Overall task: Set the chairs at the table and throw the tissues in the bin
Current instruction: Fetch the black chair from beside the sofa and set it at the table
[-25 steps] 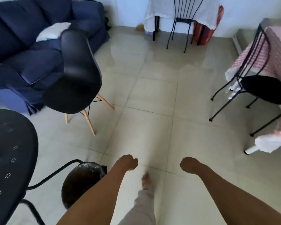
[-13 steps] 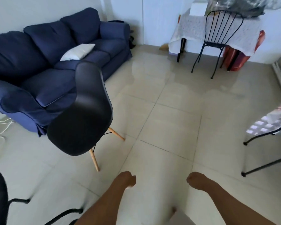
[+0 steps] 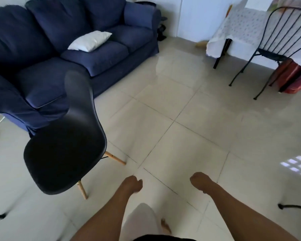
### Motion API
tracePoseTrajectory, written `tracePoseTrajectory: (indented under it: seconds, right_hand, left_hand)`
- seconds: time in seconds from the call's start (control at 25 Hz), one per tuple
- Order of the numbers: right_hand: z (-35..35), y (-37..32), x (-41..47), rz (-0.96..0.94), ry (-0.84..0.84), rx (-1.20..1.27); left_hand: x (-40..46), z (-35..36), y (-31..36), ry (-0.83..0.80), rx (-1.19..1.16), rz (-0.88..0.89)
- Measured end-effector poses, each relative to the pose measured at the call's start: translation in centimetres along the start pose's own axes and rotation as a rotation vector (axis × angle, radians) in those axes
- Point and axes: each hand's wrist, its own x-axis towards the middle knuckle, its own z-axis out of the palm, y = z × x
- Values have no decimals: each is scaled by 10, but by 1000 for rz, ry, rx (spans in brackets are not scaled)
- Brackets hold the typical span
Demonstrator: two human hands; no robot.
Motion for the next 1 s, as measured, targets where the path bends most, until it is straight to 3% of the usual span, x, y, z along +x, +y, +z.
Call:
tracePoseTrajectory:
  seconds: [0.2, 0.32, 0.64, 0.84, 1.0]
  right_hand:
    - [-46, -81, 80, -132, -148, -212]
    - [-81, -142, 134, -115, -235, -181]
    - [-182, -276, 250, -166, -256, -144]
    - [-230, -356, 337, -248, -344, -372]
    - [-258, -446, 383, -308, -346, -488]
  left_hand:
    - [64, -49, 22, -33, -126, -108]
    - [108, -95, 26, -21, -231, -193]
    - [188, -205, 54, -26, -523, -391]
    - [222, -253, 78, 51, -845, -579]
    - [224, -277, 96, 150, -1321, -743]
